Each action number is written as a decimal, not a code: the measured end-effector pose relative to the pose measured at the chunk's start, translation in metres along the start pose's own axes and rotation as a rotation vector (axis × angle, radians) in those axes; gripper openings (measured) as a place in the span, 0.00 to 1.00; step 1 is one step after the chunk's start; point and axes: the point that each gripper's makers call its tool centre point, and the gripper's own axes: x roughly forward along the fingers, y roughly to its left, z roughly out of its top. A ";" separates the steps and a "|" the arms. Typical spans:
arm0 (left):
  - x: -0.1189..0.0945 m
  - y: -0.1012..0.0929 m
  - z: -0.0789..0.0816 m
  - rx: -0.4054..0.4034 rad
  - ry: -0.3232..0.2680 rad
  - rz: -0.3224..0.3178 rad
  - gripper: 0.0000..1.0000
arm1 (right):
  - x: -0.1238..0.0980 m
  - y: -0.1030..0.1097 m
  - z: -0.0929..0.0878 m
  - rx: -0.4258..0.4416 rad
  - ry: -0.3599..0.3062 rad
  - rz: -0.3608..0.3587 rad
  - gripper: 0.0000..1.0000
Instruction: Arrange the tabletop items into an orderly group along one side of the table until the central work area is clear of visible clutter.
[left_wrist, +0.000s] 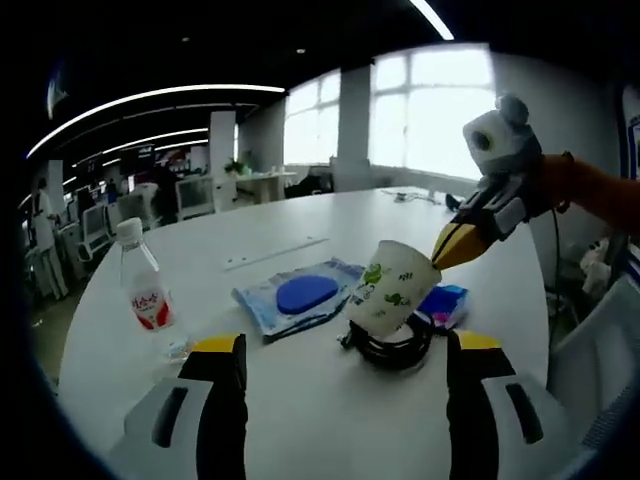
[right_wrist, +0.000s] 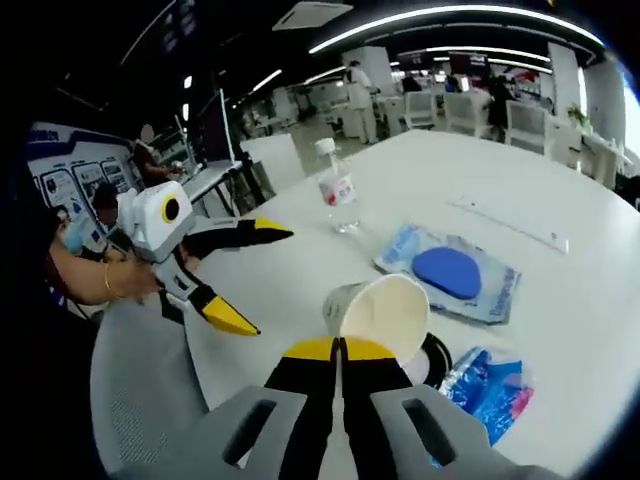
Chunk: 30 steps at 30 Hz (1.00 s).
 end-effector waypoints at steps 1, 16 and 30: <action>0.000 -0.002 0.000 -0.001 0.002 -0.009 0.77 | 0.000 0.003 0.000 -0.013 0.009 0.003 0.00; 0.004 -0.024 -0.007 0.131 0.081 -0.098 0.63 | 0.007 0.032 -0.009 -0.188 0.145 0.063 0.00; 0.010 -0.041 -0.020 0.205 0.163 -0.124 0.55 | 0.008 0.053 -0.018 -0.325 0.224 0.076 0.00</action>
